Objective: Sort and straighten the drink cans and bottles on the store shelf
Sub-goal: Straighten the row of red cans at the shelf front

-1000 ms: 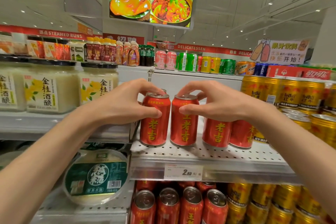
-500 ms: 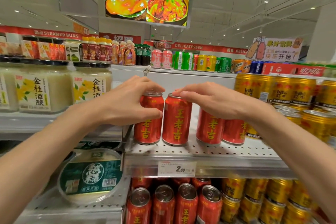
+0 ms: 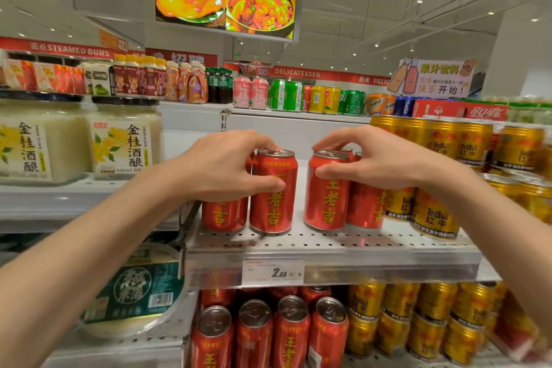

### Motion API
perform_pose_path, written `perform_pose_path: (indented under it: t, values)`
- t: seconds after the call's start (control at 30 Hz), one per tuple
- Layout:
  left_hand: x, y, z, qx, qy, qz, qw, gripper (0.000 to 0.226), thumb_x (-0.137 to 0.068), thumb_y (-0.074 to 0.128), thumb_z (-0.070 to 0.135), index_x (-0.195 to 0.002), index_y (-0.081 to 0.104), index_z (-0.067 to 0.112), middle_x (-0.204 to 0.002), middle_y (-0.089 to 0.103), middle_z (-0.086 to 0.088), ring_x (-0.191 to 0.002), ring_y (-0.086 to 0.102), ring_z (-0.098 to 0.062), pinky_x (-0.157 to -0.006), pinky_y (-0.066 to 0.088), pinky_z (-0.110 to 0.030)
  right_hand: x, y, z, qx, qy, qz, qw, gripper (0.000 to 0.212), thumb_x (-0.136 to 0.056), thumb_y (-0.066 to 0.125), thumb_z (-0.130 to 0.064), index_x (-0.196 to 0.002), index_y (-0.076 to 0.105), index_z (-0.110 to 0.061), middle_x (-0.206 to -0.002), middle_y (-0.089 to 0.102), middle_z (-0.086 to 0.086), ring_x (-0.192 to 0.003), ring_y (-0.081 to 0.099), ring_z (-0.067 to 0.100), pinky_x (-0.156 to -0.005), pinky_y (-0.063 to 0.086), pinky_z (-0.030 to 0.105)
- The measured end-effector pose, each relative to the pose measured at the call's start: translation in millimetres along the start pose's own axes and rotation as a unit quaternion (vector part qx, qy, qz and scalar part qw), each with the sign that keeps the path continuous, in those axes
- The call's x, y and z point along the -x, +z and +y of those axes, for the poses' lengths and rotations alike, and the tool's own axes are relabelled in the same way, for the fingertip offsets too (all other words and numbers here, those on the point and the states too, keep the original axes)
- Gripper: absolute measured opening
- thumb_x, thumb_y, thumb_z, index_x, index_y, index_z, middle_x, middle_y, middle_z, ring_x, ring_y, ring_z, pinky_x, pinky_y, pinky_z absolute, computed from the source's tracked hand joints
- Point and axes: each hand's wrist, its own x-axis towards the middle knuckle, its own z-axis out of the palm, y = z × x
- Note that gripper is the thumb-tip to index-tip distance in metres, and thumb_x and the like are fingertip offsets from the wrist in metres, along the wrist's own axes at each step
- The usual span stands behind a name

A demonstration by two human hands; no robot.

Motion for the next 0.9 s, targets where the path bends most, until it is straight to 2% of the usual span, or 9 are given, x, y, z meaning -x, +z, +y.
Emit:
perform_pose_path:
  t: [0.1, 0.23, 0.37, 0.5, 0.6, 0.9]
  values:
    - [-0.4, 0.8, 0.2, -0.005, 0.0, 0.007, 1.0, 0.056, -0.082, 0.063, 0.069, -0.129, 0.055, 0.04, -0.124, 0.062, 0.015, -0.104, 0.055, -0.009, -0.09, 0.046, -0.035, -1.9, 3.3, -5.4, -0.024, -0.016, 0.011, 1.0, 0.05, -0.083, 0.066, -0.063, -0.125, 0.064, -0.038, -0.125, 0.065, -0.017, -0.111, 0.06, 0.0, -0.082, 0.044, 0.014]
    - [0.2, 1.8, 0.2, -0.01, -0.002, 0.006, 1.0, 0.058, -0.082, 0.061, 0.071, -0.13, 0.054, 0.04, -0.125, 0.061, 0.015, -0.104, 0.054, -0.008, -0.091, 0.046, -0.036, 0.7, 5.5, -7.7, -0.032, -0.019, 0.012, 0.999, 0.054, -0.08, 0.063, -0.071, -0.122, 0.065, -0.037, -0.121, 0.065, -0.02, -0.112, 0.061, 0.0, -0.095, 0.05, 0.027]
    - [-0.3, 1.0, -0.5, -0.004, -0.002, 0.002, 1.0, 0.057, -0.081, 0.061, 0.071, -0.13, 0.053, 0.04, -0.124, 0.061, 0.015, -0.104, 0.054, -0.008, -0.091, 0.046, -0.036, 9.4, -15.9, 9.5, -0.024, 0.028, 0.002, 0.999, 0.059, -0.086, 0.051, -0.073, -0.134, 0.056, -0.039, -0.131, 0.06, -0.018, -0.119, 0.057, 0.002, -0.104, 0.048, 0.035]
    - [-2.0, 1.7, -1.4, -0.008, -0.004, -0.004, 1.0, 0.061, -0.079, 0.058, 0.075, -0.129, 0.052, 0.041, -0.123, 0.06, 0.016, -0.102, 0.053, -0.008, -0.087, 0.045, -0.035, 21.4, -22.5, 31.5, 0.023, 0.09, -0.068, 0.993, 0.059, -0.089, 0.063, -0.056, -0.143, 0.046, -0.04, -0.147, 0.05, -0.011, -0.126, 0.052, 0.01, -0.106, 0.047, 0.039]
    - [-1.6, 1.4, -1.3, -0.011, -0.006, -0.009, 1.0, 0.066, -0.075, 0.053, 0.078, -0.13, 0.051, 0.042, -0.124, 0.06, 0.016, -0.102, 0.052, -0.008, -0.087, 0.044, -0.034, 23.6, -16.4, 36.8, 0.012, 0.091, -0.057, 0.994, 0.057, -0.091, 0.069, -0.044, -0.143, 0.046, -0.041, -0.151, 0.046, -0.01, -0.129, 0.05, 0.012, -0.103, 0.045, 0.036]
    - [-0.2, 0.8, -0.1, -0.008, -0.015, -0.013, 1.0, 0.067, -0.073, 0.052, 0.078, -0.129, 0.051, 0.043, -0.121, 0.06, 0.017, -0.101, 0.053, -0.008, -0.088, 0.046, -0.035, 23.5, -11.7, 29.7, -0.032, 0.062, -0.015, 0.997, 0.061, -0.078, 0.072, -0.06, -0.133, 0.056, -0.041, -0.135, 0.058, -0.013, -0.116, 0.06, 0.012, -0.092, 0.055, 0.036]
